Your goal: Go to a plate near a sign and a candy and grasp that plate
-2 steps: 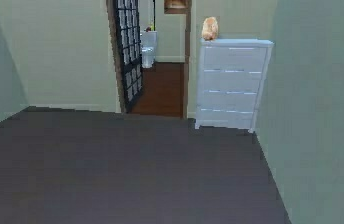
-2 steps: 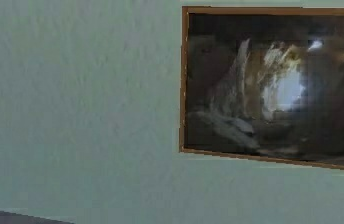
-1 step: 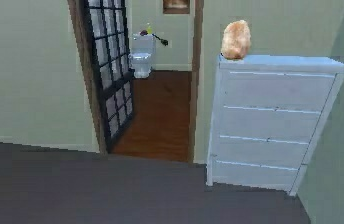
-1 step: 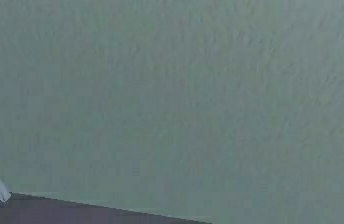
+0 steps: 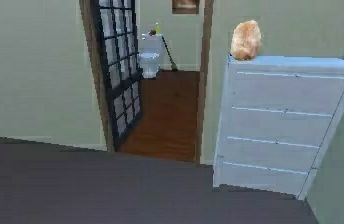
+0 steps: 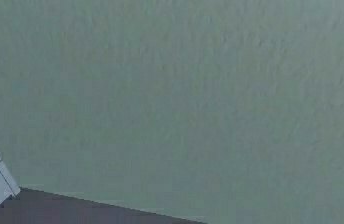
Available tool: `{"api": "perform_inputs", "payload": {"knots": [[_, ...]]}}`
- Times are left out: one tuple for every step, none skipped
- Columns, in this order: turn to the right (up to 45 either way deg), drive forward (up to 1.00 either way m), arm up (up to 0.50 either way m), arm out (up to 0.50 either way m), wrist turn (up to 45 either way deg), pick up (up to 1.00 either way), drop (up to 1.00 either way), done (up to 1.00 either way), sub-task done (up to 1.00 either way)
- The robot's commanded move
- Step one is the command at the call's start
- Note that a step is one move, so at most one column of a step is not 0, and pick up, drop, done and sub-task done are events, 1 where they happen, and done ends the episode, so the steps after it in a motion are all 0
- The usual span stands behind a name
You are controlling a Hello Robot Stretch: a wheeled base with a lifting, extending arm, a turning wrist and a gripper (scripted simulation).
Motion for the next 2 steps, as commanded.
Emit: {"api": "perform_inputs", "payload": {"knots": [[0.0,1.0,0.0,0.0,0.0,0.0,0.0,0.0,0.0],[-3.0,0.0,0.0,0.0,0.0,0.0,0.0,0.0,0.0]]}}
